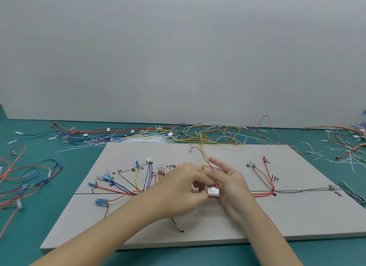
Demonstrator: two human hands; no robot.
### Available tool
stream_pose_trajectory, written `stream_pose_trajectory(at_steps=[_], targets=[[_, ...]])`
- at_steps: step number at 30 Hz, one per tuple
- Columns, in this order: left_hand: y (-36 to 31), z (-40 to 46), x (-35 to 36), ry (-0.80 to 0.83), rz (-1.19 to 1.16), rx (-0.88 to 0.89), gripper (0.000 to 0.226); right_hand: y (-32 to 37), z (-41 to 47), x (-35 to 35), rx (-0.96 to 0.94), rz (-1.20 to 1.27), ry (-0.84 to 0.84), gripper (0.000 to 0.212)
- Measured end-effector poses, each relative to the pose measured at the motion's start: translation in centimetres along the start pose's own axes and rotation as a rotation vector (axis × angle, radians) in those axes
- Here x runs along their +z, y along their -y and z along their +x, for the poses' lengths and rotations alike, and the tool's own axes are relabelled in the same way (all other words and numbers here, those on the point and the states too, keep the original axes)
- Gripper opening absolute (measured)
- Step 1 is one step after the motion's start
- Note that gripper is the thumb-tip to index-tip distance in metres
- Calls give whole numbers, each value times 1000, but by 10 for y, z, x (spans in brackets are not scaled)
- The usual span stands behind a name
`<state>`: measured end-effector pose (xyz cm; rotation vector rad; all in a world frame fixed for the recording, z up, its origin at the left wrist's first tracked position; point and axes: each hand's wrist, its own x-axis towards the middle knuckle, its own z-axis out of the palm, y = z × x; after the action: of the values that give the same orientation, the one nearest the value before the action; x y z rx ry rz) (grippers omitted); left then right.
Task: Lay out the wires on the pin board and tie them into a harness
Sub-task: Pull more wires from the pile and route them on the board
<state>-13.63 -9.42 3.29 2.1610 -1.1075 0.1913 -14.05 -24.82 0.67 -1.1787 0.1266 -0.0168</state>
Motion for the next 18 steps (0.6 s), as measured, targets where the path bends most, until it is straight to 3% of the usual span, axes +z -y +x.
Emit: stream_pose_trajectory(at_steps=[4,6,8,11,18], targets=[[5,3,1,-133,-266,-216,32,-1,3,-4,-8,18,-58,37],[12,7,0,-184,-278,-374,27,-1,1,-4,-13,29,-35,35],[19,12,-2,-147,-324,-554,17,-1,-1,-3,-4,-9,-8,33],[26,17,-2,-79,-548,-752,27,-4,-5,0,11,-97,53,30],[31,23,5,-194,-859,-798,21,-1,-11,6,-66,-233,77,28]])
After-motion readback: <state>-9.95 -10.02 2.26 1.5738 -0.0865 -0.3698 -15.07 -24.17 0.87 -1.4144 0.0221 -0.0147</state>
